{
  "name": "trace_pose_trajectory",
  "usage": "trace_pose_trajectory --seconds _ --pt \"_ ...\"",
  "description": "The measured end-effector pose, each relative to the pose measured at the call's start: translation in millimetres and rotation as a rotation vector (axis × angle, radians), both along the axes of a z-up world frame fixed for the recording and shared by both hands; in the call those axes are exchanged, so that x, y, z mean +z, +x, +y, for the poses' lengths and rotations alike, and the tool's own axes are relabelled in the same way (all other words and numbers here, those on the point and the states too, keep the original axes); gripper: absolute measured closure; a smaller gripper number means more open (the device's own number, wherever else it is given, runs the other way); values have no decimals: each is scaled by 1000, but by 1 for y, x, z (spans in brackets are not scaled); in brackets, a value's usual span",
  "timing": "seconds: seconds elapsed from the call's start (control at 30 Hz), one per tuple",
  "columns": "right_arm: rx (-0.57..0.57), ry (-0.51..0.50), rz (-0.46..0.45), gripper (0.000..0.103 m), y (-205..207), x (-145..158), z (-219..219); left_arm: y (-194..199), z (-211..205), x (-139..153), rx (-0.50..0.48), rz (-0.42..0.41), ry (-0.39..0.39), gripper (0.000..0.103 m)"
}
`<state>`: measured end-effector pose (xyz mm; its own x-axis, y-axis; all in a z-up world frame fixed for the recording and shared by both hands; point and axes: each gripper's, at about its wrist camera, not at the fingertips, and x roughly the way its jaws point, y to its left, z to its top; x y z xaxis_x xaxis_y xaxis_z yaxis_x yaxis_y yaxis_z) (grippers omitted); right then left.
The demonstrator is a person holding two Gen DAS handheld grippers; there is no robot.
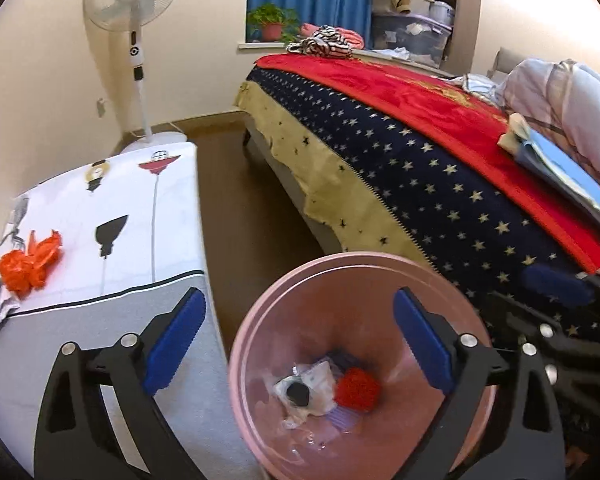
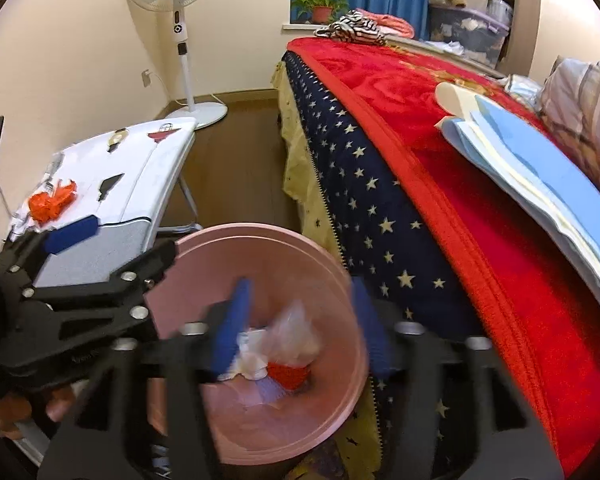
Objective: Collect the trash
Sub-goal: 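Open both grippers to drop the items into the wastebasket, then move both tools back toward the table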
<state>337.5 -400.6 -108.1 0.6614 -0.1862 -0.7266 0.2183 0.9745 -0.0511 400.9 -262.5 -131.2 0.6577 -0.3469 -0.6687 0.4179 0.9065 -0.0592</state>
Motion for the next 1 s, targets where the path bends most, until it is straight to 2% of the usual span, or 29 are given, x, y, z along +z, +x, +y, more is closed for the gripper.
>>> trace_pose_trajectory --seconds 0.07,0.2,0.33,0.4,0.5,0.63,0.7,0.83,1.0 --pt "-1 -20 -7 25 -1 1 2 1 5 -2 18 10 9 11" --pt "7 -17 -36 16 -6 14 6 -5 18 8 33 13 11 11" --pt "35 -31 -120 12 -26 56 20 -27 38 44 30 -56 -7 11" --pt "50 -21 -171 10 -40 78 28 -48 59 73 36 -102 -41 11" --pt "84 46 -258 7 -77 114 51 -80 86 102 42 -162 -61 7" --pt "118 114 -334 6 -127 139 88 -127 123 130 72 -219 -41 8" --pt "125 118 -368 6 -151 146 108 -152 143 139 98 -231 -12 8" --pt "140 74 -436 6 -207 148 145 -201 188 152 166 -243 -40 8" --pt "188 70 -412 6 -252 140 178 -265 229 155 218 -242 -50 8"
